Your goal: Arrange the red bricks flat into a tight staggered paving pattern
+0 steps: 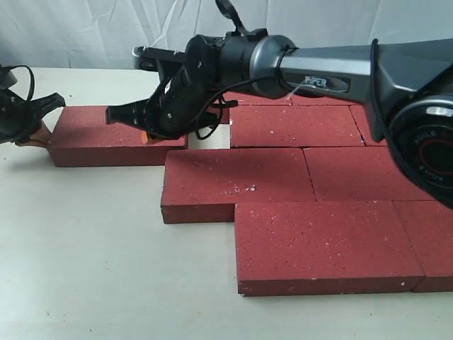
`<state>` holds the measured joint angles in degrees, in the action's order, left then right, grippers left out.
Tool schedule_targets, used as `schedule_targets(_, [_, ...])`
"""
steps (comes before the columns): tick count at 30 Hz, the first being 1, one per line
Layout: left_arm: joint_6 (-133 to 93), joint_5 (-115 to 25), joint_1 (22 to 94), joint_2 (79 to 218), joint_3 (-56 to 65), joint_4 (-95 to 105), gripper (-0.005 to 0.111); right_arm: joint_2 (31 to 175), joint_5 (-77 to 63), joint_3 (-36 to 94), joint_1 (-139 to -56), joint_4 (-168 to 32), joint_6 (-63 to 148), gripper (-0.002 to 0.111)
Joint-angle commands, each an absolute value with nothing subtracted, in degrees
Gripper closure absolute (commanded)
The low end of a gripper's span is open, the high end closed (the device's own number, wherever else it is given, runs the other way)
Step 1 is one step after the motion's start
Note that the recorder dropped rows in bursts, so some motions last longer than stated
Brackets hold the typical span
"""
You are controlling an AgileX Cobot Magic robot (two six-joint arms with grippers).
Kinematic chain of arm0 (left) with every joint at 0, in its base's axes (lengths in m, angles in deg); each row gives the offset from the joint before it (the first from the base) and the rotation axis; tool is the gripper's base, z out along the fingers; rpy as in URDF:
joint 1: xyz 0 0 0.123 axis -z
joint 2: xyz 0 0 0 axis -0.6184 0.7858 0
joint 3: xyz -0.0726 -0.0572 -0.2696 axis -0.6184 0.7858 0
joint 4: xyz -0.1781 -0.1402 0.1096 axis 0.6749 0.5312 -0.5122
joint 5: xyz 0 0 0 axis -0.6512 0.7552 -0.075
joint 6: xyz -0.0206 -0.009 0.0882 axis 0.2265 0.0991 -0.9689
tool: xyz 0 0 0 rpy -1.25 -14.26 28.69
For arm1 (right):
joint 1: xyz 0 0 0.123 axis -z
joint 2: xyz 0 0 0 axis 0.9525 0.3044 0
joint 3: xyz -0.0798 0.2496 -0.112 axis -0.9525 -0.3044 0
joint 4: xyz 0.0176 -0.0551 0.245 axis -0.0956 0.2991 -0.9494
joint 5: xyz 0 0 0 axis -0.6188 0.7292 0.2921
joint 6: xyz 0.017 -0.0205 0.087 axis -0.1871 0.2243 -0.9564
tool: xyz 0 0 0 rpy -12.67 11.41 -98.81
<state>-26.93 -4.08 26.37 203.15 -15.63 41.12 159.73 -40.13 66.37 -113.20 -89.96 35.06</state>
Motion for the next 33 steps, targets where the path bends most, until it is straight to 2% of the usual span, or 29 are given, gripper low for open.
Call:
schedule_targets(1, [-28.45,-3.78,27.73,203.46,-15.65,42.87,0.107,156.87,-41.40,66.77,-111.51,-89.45,34.13,0.109])
schedule_targets(33, [-29.88,-3.06,35.12,203.46,-15.65,46.96,0.107,156.09,-42.18,66.77,-110.03,-89.32,33.28,0.109])
